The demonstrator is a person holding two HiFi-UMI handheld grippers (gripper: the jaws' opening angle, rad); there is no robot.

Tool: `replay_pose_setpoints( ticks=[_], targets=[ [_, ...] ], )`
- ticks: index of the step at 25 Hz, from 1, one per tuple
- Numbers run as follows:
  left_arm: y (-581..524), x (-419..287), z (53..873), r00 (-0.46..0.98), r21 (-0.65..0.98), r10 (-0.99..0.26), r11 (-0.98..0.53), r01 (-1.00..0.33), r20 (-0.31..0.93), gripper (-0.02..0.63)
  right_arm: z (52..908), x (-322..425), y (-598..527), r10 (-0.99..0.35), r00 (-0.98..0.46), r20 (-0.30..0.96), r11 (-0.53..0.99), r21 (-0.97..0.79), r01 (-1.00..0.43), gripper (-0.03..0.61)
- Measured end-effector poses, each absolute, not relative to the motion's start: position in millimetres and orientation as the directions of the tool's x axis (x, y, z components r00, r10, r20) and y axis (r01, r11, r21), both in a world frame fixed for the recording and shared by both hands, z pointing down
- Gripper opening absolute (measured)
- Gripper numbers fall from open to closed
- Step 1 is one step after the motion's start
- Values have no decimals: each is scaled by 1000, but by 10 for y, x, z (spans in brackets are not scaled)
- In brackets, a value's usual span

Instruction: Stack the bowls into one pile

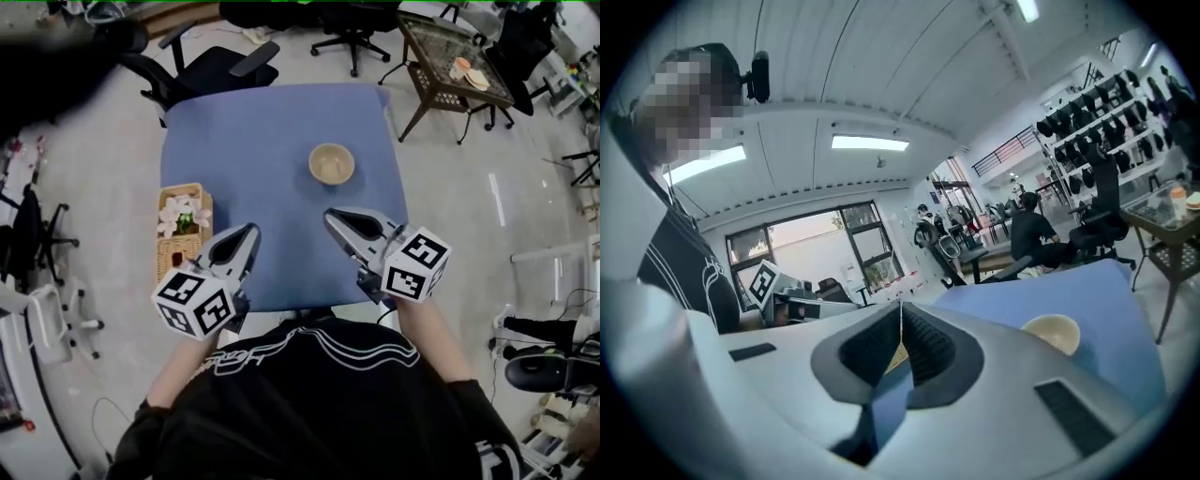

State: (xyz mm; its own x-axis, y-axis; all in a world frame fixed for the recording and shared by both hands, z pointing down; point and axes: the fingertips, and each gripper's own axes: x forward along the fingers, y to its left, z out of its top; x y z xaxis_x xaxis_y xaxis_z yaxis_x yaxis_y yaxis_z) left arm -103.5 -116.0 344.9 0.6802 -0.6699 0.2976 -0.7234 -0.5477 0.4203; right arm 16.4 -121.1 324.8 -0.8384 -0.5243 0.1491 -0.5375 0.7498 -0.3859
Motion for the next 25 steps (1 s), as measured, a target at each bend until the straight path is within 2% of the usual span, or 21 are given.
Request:
replay_pose_setpoints(
  ticks=[10,25],
  targets=[
    [-834,-1239,3190,721,371,-649,-625,-687,240,28,3075,-161,-799,-540,-834,115,763,-351,-543,26],
    [-597,-1534,3188,726,359,-648,-637,-682,230,28,3029,-543,-588,-527,-843,107,776,-344,-528,26]
  ],
)
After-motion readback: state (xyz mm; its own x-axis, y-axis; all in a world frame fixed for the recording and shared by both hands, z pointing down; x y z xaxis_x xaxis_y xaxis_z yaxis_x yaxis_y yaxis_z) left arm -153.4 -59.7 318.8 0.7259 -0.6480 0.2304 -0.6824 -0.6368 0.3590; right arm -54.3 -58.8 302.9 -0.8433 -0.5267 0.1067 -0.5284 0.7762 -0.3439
